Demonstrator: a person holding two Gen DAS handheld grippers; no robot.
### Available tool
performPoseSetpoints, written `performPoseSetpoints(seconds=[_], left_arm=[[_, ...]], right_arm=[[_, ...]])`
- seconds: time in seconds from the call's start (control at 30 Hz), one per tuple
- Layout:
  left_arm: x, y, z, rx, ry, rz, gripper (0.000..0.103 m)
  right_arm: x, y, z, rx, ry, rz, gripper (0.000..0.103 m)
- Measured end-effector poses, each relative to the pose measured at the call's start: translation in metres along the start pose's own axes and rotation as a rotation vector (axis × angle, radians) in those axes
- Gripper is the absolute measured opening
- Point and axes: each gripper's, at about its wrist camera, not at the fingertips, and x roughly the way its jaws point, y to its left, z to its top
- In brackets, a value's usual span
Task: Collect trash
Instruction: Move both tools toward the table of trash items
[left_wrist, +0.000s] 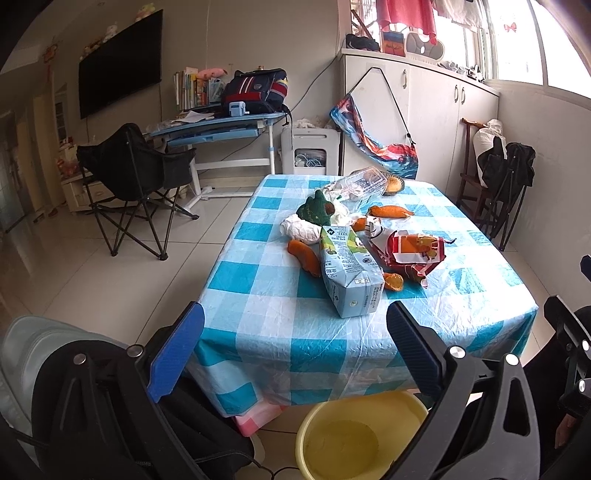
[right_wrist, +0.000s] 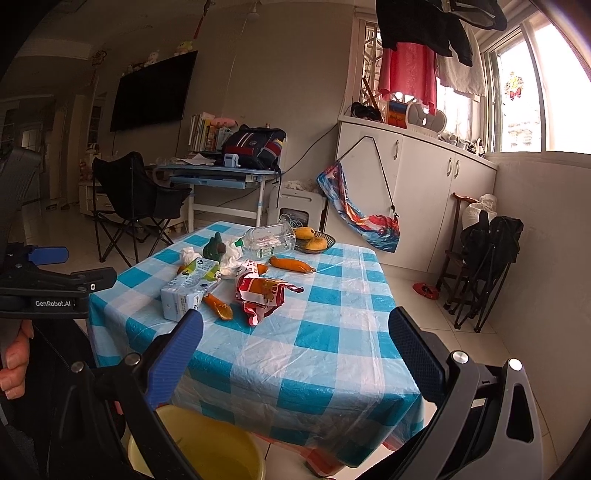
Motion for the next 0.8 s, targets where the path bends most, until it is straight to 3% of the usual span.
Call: performPoseSetpoints(seconds=[0.6,0.8], left_arm=[[0.002,0.003,-0.003,-0.017,0.015,-0.006,0.096],[0.011,0.012,0.0,-0.04,0.051,-0.023,0.096]], right_arm=[[0.004,0.004,0.017,0.041,0.025,0.118,0.096],[0.027,0.003,0.027,0.029,0.055,0.177,0.096]])
